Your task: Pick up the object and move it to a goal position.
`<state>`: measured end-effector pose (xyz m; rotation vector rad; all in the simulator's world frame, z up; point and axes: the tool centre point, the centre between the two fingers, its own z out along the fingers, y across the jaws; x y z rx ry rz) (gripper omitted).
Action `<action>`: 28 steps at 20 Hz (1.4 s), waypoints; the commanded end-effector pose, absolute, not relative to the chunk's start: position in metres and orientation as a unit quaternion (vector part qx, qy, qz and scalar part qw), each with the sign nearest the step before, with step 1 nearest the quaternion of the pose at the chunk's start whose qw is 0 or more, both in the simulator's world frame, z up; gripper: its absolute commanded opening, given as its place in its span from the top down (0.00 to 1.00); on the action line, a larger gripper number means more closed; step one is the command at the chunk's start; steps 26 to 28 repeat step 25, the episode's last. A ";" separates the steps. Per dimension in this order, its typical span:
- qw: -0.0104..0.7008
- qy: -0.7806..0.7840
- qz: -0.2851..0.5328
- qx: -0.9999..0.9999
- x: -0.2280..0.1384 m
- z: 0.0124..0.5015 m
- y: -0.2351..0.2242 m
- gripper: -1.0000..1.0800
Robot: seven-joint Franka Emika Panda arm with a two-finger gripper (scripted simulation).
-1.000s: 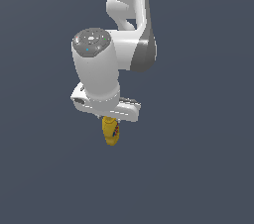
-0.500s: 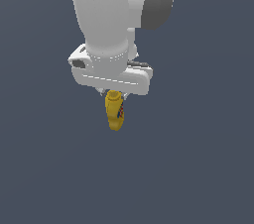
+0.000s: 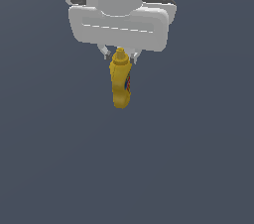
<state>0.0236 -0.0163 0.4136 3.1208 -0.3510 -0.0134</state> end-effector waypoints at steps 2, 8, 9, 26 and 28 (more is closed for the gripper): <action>0.000 -0.112 0.000 0.994 0.015 0.456 -0.008 1.00; 0.000 -0.112 0.000 0.994 0.003 0.509 0.004 1.00; 0.000 -0.112 0.000 0.994 0.002 0.516 0.005 1.00; 0.000 -0.112 0.000 0.994 -0.005 0.558 0.015 1.00; 0.000 -0.112 0.000 0.994 -0.005 0.558 0.015 1.00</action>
